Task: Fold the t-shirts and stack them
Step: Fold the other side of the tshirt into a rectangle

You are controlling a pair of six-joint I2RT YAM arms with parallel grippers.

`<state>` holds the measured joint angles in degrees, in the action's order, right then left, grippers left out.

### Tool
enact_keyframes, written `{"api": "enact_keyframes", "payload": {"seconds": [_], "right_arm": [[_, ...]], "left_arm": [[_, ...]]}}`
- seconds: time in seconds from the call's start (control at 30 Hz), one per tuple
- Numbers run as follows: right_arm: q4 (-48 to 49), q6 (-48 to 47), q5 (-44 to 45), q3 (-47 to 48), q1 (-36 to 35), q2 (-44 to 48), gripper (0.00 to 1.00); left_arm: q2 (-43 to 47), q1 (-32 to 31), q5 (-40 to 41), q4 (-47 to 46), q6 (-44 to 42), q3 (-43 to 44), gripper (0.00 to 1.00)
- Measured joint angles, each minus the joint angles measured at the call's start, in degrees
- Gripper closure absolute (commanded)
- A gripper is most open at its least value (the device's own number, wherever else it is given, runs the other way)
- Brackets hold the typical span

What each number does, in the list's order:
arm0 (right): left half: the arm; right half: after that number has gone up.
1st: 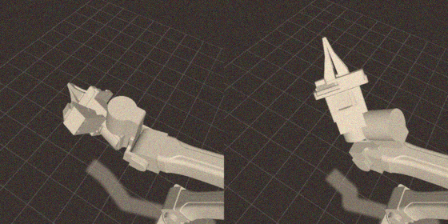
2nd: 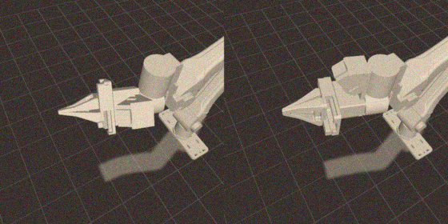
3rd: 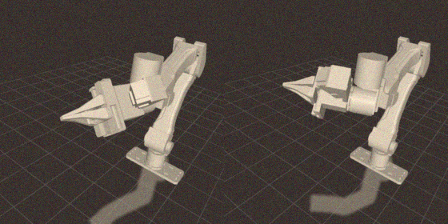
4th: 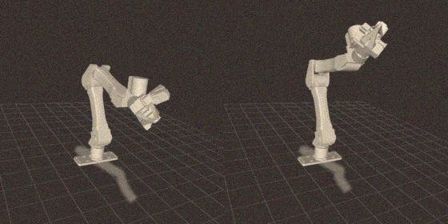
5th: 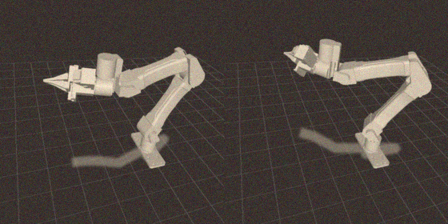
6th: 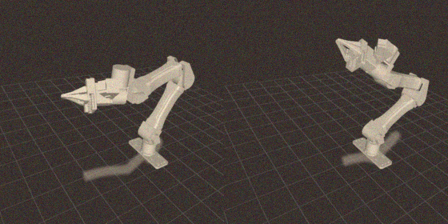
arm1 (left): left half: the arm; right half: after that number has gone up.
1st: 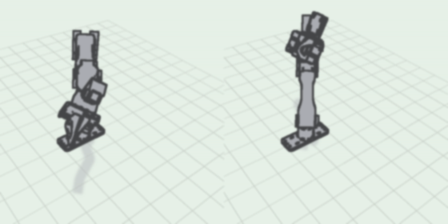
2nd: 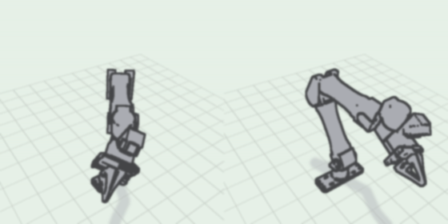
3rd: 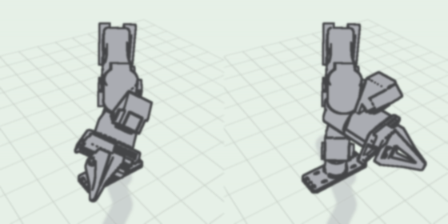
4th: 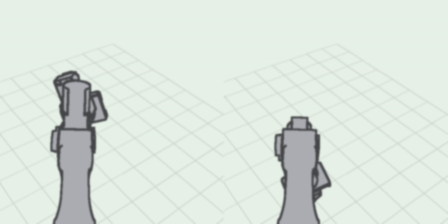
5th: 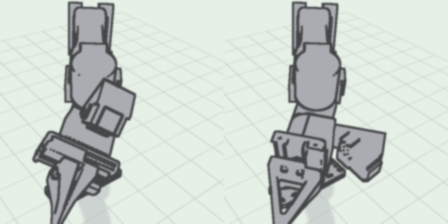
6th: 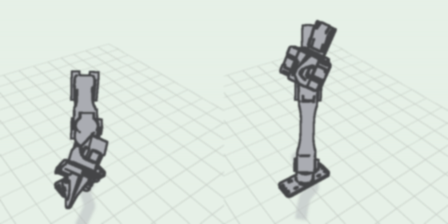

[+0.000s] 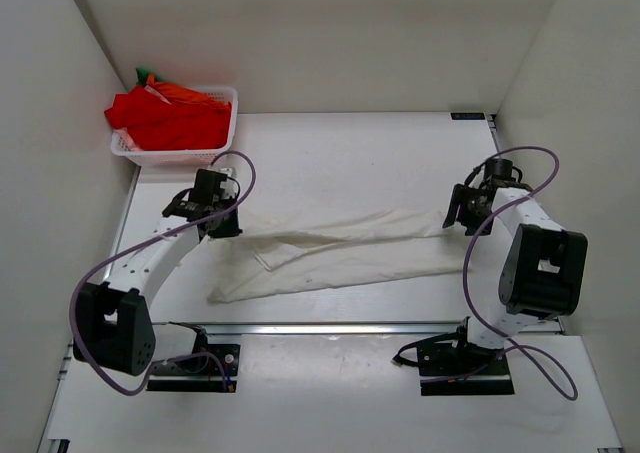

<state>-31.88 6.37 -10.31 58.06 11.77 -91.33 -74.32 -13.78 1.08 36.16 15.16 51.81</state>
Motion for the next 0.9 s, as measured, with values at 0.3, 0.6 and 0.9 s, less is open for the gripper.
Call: {"api": "enact_keyframes", "payload": {"seconds": [0.3,0.6,0.9], "right_arm": [[-1.31,0.46,-0.46,-0.52,-0.44,7.21,0.46],[1.07,1.79,-1.44,6.43,-6.45,-3.96,0.55],[1.44,2.71,0.94,7.43,-7.98,-9.25,0.61]], "left_arm": [[6.1,0.15,-2.54,0.63,1.97,-3.19,0.9],[6.08,0.0,-3.98,0.7,2.89,-4.66,1.0],[5.44,-0.22,-4.13,0.61,2.91,-5.09,1.0]]}}
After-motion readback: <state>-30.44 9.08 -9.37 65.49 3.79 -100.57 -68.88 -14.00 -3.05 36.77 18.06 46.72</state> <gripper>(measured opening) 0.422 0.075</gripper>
